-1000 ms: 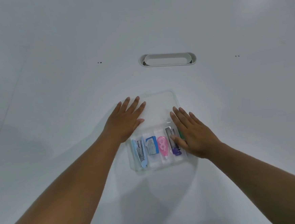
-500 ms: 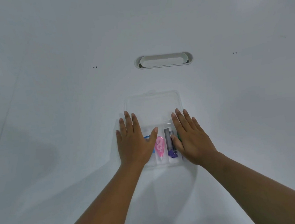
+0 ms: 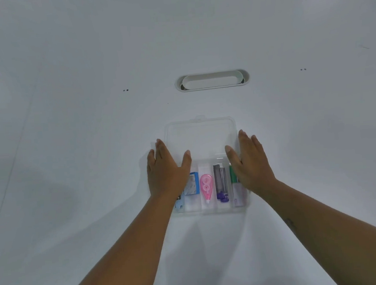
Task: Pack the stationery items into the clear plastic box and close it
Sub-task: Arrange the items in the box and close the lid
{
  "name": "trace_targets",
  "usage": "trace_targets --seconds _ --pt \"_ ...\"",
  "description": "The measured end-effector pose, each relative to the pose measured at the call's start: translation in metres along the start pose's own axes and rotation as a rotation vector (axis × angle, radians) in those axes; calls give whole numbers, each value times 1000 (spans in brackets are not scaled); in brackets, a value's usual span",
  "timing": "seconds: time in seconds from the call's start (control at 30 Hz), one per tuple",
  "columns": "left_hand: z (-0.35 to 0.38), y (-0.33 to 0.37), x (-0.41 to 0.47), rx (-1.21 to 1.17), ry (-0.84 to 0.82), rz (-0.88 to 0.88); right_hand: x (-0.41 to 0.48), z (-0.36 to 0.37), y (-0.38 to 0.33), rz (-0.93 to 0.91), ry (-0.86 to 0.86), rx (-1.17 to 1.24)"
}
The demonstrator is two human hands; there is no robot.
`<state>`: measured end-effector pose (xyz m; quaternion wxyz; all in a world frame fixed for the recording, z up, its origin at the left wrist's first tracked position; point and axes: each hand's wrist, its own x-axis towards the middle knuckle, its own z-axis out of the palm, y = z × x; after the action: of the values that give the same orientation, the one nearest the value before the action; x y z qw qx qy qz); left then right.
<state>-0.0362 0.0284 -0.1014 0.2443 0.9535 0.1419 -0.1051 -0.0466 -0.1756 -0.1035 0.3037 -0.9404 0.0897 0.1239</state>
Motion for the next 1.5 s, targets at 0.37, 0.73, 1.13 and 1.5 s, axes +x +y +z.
trace_targets --seconds 0.37,0.73,1.13,1.5 --pt "-39 15 25 -629 -46 -128 16 -31 -29 312 53 712" --pt "-91 2 -14 -788 -71 102 -37 -71 -50 -116 140 359" --pt "-40 -50 -63 -33 -23 745 -92 -21 -1 -373 -15 -298" --pt "4 -61 -58 113 54 852 -84 14 25 -404 82 -491"
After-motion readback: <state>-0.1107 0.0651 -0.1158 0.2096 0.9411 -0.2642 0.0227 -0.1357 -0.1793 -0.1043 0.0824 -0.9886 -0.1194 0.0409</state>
